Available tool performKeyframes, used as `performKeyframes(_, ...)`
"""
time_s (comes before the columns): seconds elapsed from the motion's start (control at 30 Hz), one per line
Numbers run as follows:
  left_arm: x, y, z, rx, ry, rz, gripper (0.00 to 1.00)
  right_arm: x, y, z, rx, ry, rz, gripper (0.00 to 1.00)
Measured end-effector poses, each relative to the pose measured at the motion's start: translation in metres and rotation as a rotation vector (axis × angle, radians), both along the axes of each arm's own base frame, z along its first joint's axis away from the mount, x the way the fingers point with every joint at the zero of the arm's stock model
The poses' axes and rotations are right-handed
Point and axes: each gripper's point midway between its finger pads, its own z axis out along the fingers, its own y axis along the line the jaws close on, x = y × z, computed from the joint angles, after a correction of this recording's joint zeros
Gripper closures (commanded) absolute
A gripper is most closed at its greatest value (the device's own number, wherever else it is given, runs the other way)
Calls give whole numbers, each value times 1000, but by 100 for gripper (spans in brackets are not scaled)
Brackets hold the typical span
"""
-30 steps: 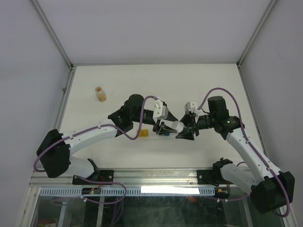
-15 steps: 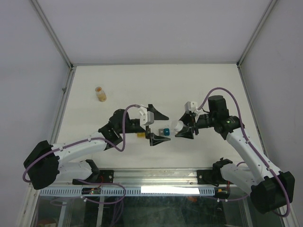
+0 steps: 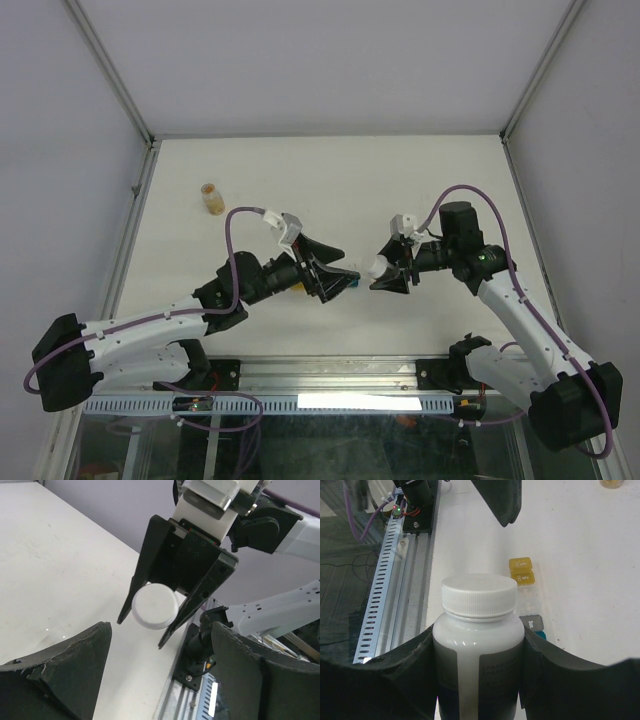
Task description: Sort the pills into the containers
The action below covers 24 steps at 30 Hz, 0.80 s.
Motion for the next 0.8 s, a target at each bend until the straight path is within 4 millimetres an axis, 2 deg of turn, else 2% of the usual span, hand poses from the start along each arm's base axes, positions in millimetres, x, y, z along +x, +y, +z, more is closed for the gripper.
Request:
performKeyframes(0.17, 1, -15, 19, 17, 60, 47, 22, 1, 0, 0, 0, 0, -2, 100)
performKeyframes(0.27, 7, -22, 22, 36, 75, 66, 24, 1, 0, 0, 0, 0, -2, 100)
performKeyframes(0.5, 13, -38, -1, 135, 121, 77, 31, 2, 0, 0, 1, -2, -2, 100)
performKeyframes(0.57, 14, -41, -6, 159, 132, 77, 37, 2, 0, 0, 1, -2, -2, 100)
performKeyframes(0.8, 15, -46, -9, 174, 138, 69, 42, 2, 0, 0, 1, -2, -2, 100)
